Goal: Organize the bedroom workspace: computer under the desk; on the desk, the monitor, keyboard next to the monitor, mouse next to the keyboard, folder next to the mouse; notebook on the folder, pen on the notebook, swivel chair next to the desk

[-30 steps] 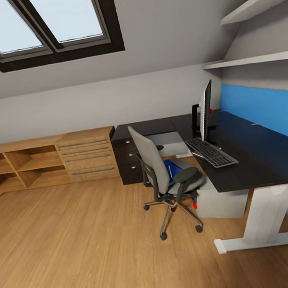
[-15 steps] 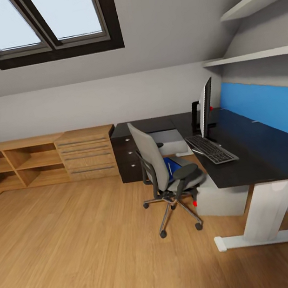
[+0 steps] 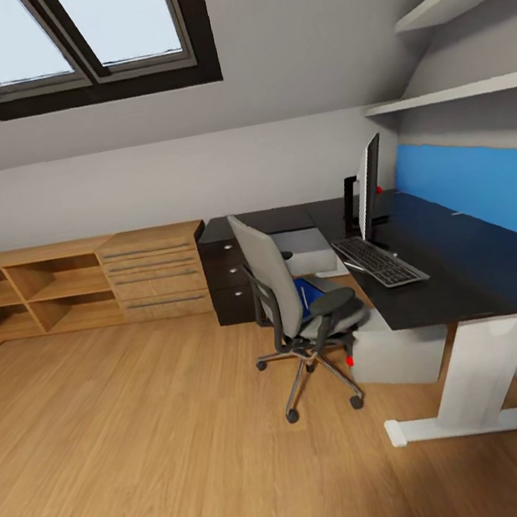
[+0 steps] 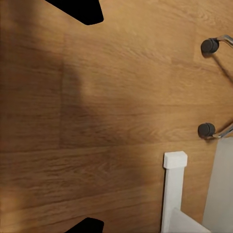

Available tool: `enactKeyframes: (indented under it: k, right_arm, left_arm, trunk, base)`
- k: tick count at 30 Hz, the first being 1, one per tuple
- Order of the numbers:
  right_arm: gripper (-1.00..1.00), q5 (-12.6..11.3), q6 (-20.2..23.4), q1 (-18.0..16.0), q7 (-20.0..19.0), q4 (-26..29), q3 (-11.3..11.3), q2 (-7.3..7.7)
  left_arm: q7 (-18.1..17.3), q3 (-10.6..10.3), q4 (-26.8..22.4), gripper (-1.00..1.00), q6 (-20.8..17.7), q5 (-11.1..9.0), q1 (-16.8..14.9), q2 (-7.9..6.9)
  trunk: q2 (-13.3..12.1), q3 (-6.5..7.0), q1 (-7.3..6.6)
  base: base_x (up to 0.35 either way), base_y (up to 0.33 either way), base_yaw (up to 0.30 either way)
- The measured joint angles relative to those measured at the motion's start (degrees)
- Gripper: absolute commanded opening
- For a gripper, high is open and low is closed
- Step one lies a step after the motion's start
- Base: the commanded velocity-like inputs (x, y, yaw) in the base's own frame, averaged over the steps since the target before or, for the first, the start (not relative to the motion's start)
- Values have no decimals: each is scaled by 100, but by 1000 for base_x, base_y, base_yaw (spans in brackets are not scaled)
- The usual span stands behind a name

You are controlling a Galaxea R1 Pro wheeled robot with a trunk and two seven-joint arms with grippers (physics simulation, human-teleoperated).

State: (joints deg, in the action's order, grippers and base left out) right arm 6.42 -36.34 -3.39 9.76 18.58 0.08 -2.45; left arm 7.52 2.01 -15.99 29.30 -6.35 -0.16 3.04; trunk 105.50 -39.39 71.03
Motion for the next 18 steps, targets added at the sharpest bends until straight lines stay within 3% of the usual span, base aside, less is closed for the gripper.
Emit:
enactKeyframes:
  k: [18]
  right_arm:
    - [100, -4, 1, 0, 1, 0, -8, 0]
  left_arm:
    - [0, 0, 0, 100, 7, 0, 0, -8]
  trunk:
    - [722, -323, 395]
  base:
    - [0, 0, 0]
